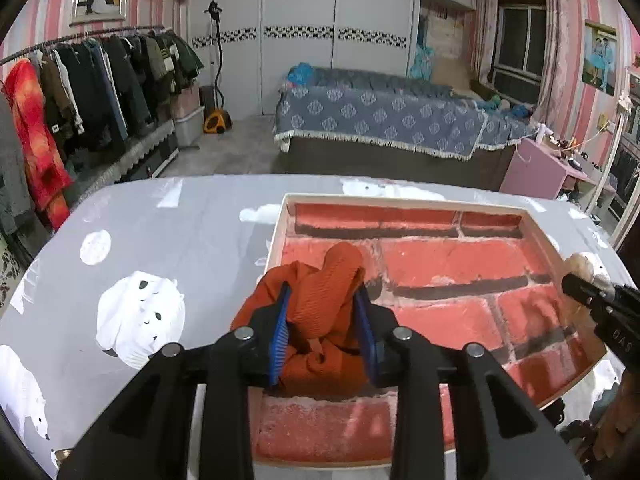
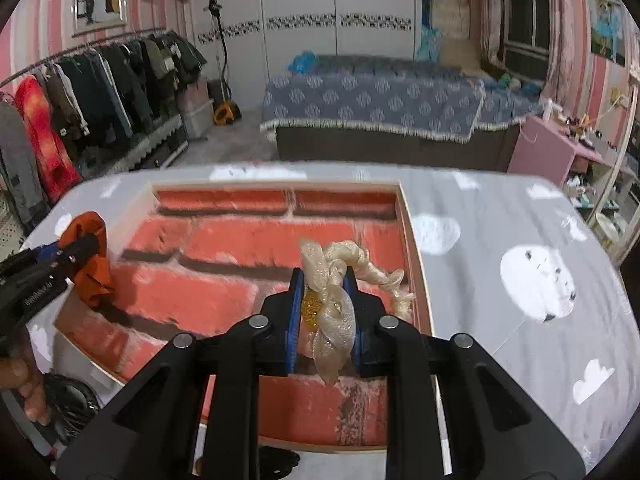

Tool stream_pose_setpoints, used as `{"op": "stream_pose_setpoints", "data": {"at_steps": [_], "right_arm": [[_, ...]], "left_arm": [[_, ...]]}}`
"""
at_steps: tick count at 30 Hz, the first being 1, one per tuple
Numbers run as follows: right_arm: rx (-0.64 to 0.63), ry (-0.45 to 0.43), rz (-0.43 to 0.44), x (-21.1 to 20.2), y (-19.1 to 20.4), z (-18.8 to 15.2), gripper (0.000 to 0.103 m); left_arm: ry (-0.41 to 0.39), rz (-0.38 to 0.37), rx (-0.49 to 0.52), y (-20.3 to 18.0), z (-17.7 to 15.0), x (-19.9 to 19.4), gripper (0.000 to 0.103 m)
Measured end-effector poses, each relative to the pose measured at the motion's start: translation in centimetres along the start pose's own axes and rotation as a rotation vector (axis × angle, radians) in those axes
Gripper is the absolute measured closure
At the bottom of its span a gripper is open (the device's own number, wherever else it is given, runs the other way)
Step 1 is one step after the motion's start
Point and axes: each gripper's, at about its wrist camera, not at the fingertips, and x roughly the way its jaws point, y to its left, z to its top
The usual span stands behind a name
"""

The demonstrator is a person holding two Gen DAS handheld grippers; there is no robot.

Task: Organize jewelry
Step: 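Carry both items into the brick tray and open both tools to release them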

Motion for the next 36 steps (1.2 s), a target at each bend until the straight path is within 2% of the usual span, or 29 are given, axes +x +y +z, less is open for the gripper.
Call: {"op": "stream_pose_setpoints", "data": {"at_steps": [4, 15, 16, 19, 20, 25, 27, 32, 36], "right_arm": [[0.014, 0.059, 0.008, 1.3, -0.2, 0.0, 0.083], [0.019, 0.103, 0.012, 2.2, 0.1, -0.2, 0.079], [0.021, 0.103, 0.012, 2.2, 0.0, -0.2, 0.077], [0.028, 0.091, 0.013, 1.9, -0.1, -0.1, 0.059], [0.031, 0.083, 0.02, 1.7, -0.1, -0.1, 0.058], [0.045, 0.003, 0.037, -1.4, -0.9, 1.0, 0.054], [0.06, -0.044, 0.041, -3.5, -1.4, 1.5, 0.052], [0.052, -0.121, 0.044, -8.3, -2.0, 2.2, 0.05], [0.008, -0.19, 0.036, -13.8, -2.2, 1.4, 0.049]], "left_arm": [[0.045, 0.011, 0.015, 0.3, 0.0, 1.2, 0.071], [0.076, -0.005, 0.008, 0.9, -0.4, 2.4, 0.06], [0.081, -0.006, 0.014, 0.7, -0.5, 2.5, 0.059], [0.084, -0.024, 0.019, 0.4, -0.8, 2.6, 0.05], [0.082, -0.029, 0.014, 0.4, -0.9, 2.5, 0.048], [0.061, -0.036, -0.008, 0.9, -0.2, 1.0, 0.042], [0.033, -0.033, -0.021, 1.3, 0.3, -0.6, 0.036], [-0.046, -0.012, 0.001, 2.6, 1.4, -6.0, 0.035], [-0.104, 0.022, 0.02, 4.4, 0.7, -10.9, 0.033]]}}
